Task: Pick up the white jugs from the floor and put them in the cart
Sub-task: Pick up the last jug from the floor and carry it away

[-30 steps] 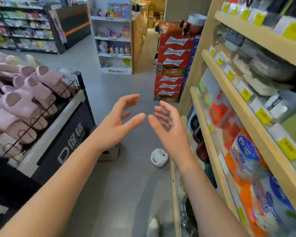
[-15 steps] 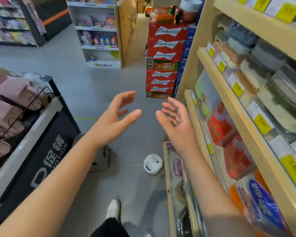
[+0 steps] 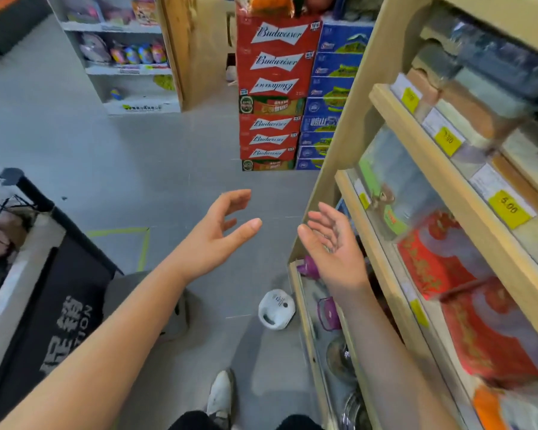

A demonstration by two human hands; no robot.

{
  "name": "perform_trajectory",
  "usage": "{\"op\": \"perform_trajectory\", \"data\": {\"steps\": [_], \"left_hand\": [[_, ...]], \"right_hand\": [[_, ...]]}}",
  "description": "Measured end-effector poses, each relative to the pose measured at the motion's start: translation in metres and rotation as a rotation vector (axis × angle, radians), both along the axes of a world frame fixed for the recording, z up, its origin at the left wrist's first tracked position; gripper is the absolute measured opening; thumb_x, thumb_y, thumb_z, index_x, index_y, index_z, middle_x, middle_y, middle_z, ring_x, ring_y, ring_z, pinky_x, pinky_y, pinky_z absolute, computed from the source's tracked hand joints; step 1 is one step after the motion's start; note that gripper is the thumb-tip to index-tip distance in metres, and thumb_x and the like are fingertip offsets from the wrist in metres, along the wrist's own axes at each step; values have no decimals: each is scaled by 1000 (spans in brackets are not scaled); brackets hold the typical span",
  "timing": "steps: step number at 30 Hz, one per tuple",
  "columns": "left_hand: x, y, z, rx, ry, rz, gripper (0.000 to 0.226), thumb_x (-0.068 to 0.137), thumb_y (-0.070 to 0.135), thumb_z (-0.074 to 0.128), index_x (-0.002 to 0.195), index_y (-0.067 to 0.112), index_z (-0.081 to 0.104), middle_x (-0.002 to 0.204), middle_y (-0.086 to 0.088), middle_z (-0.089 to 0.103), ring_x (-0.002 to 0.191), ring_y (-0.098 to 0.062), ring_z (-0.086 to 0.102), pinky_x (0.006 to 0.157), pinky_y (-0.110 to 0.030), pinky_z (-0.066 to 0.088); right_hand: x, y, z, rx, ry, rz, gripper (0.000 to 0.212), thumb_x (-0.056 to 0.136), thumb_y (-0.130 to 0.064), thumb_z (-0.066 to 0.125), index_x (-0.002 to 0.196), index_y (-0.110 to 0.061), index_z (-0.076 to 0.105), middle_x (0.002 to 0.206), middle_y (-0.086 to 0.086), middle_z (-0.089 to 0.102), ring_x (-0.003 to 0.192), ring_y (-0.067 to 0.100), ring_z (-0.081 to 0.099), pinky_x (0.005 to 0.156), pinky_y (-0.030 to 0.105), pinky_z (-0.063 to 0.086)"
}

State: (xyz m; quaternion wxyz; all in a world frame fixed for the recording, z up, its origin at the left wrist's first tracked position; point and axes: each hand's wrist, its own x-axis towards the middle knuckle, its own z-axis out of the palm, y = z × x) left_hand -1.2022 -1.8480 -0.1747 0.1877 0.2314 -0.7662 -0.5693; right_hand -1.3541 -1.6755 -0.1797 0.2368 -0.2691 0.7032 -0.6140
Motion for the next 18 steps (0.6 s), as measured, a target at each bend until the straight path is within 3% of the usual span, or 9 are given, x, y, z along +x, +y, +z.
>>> {"op": "perform_trajectory", "data": {"steps": [4, 7, 10, 13, 15, 18], "left_hand": [[-18, -25, -24, 58, -48, -13, 64, 82, 67, 65, 138, 43, 46, 149, 17, 51, 141, 8, 44, 122, -40, 39], [-30, -38, -48, 113, -113, 16, 71, 80, 66, 65, 141, 35, 46, 148, 16, 51, 139, 9, 45, 120, -34, 40], [-40, -44, -87, 171, -167, 125, 68, 90, 64, 68, 143, 28, 47, 147, 11, 53, 135, 11, 48, 111, -16, 44], [-49, -41, -143, 231, -219, 188, 67, 85, 57, 61, 143, 26, 47, 146, 10, 53, 133, 11, 48, 96, 0, 42], [-57, -38, -188, 274, -262, 211, 68, 87, 62, 64, 143, 27, 46, 146, 11, 52, 134, 7, 49, 100, -4, 42], [-66, -27, -266, 352, -322, 261, 71, 85, 64, 65, 144, 29, 45, 148, 10, 51, 137, -2, 50, 111, -22, 42]], "right_hand": [[-12, -24, -18, 46, -51, -25, 53, 87, -43, 79, 133, -45, 53, 136, -13, 64, 126, -1, 62, 118, 44, 46], [-26, -36, -42, 93, -72, -15, 60, 90, -44, 81, 140, -37, 50, 139, -12, 62, 129, 0, 60, 117, 46, 46], [-47, -48, -86, 143, -107, -1, 60, 89, -41, 80, 141, -34, 52, 137, -10, 64, 129, 5, 62, 119, 46, 44], [-67, -54, -146, 218, -137, 26, 64, 86, -47, 83, 140, -34, 52, 136, -11, 64, 128, 6, 62, 118, 45, 45], [-80, -56, -192, 259, -165, 28, 66, 82, -51, 81, 139, -34, 52, 137, -6, 64, 128, 8, 62, 118, 44, 46], [-94, -57, -268, 336, -208, 44, 72, 77, -54, 81, 140, -33, 53, 138, -4, 64, 129, 9, 62, 117, 40, 47]]}}
